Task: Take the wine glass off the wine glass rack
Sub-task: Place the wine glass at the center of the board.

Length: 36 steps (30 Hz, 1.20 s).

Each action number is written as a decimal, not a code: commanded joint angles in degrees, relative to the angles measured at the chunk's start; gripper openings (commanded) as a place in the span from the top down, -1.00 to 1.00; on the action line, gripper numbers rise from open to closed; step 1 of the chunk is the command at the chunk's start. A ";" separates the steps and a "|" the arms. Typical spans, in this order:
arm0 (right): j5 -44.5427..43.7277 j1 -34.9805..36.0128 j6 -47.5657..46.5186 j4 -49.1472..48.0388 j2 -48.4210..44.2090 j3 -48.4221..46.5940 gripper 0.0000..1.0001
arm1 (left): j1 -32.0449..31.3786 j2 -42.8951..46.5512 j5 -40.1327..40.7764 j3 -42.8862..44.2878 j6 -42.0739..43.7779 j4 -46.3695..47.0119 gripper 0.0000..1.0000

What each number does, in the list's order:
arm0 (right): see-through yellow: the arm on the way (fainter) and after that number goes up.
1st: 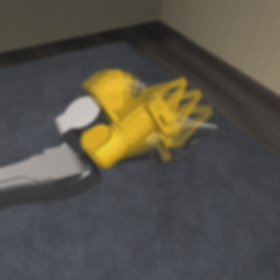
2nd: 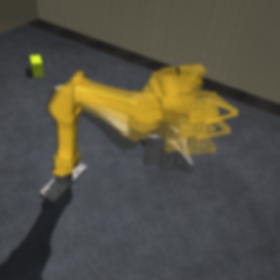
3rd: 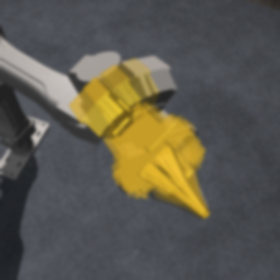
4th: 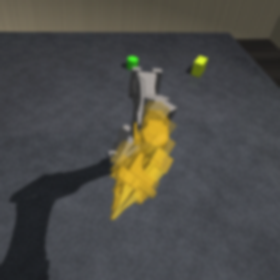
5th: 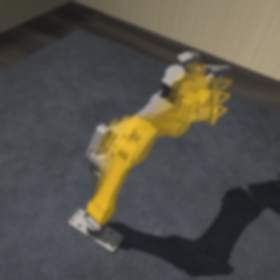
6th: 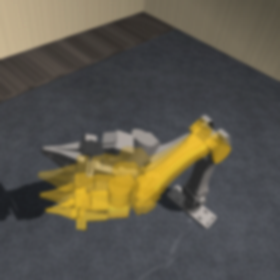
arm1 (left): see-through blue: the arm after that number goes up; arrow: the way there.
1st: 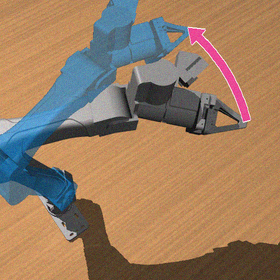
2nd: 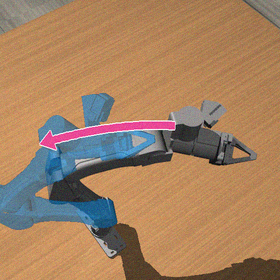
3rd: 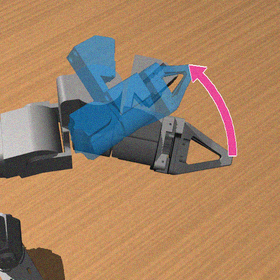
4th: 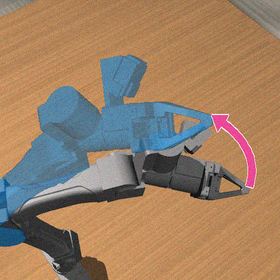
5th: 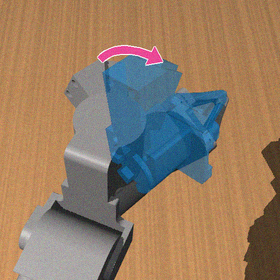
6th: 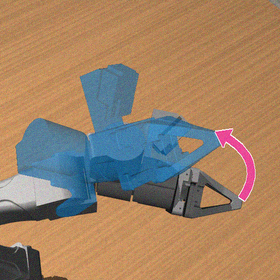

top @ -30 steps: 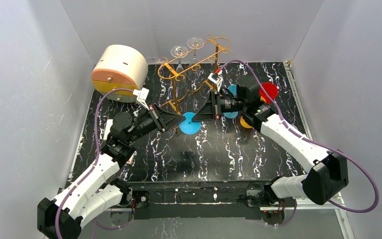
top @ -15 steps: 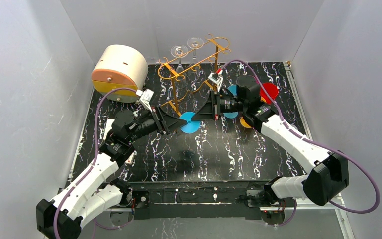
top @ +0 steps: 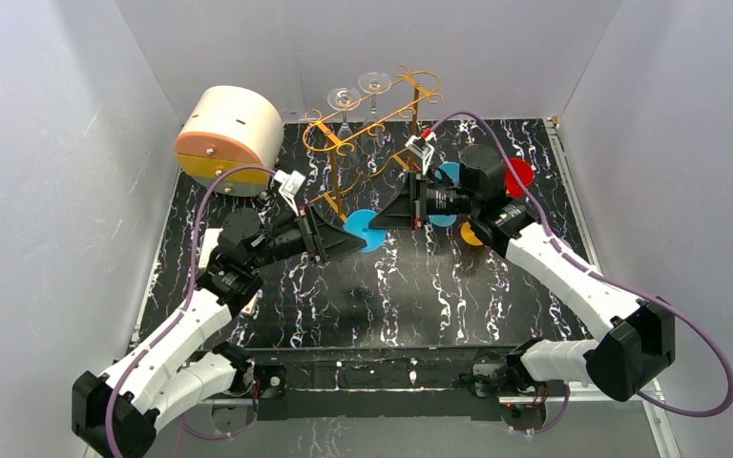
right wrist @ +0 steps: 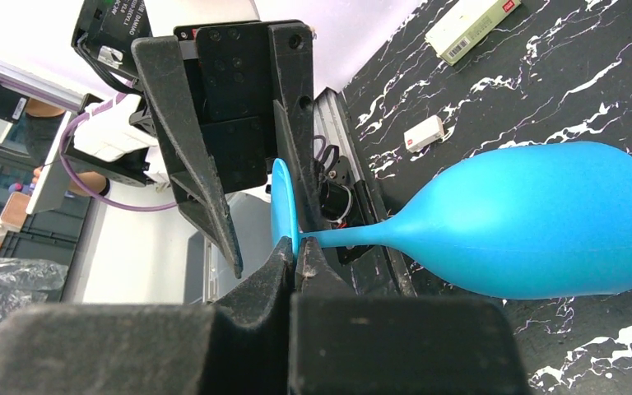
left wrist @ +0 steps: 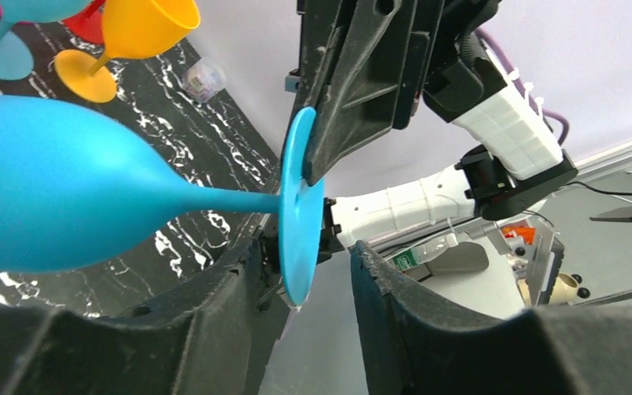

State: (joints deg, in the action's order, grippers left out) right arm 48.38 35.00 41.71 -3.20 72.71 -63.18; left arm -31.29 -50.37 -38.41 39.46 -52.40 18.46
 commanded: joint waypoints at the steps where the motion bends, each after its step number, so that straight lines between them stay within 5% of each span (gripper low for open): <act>1: 0.09 0.24 -1.20 -3.38 -1.87 -0.02 0.97 | -1.75 -1.28 -0.87 -0.27 -3.54 6.83 0.22; 17: -0.77 0.24 -2.01 -4.06 -2.30 0.51 0.97 | -4.46 -2.98 1.80 0.34 -2.10 6.87 0.99; 22: -1.61 0.23 -2.07 -3.51 -2.37 0.49 0.97 | -4.55 -3.18 2.30 0.64 -1.22 6.82 1.00; 29: -2.24 0.24 -2.16 -3.48 -2.54 0.58 0.66 | -4.83 -0.06 2.51 -0.53 3.33 6.77 1.00; 36: -3.98 0.24 -1.67 -3.73 -2.94 0.60 0.03 | -5.24 -2.04 -5.47 0.34 6.26 6.97 1.00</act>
State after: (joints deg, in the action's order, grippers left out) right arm 47.00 35.31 40.34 -4.47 71.50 -62.78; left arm -35.57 -51.79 -36.45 38.85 -49.52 23.55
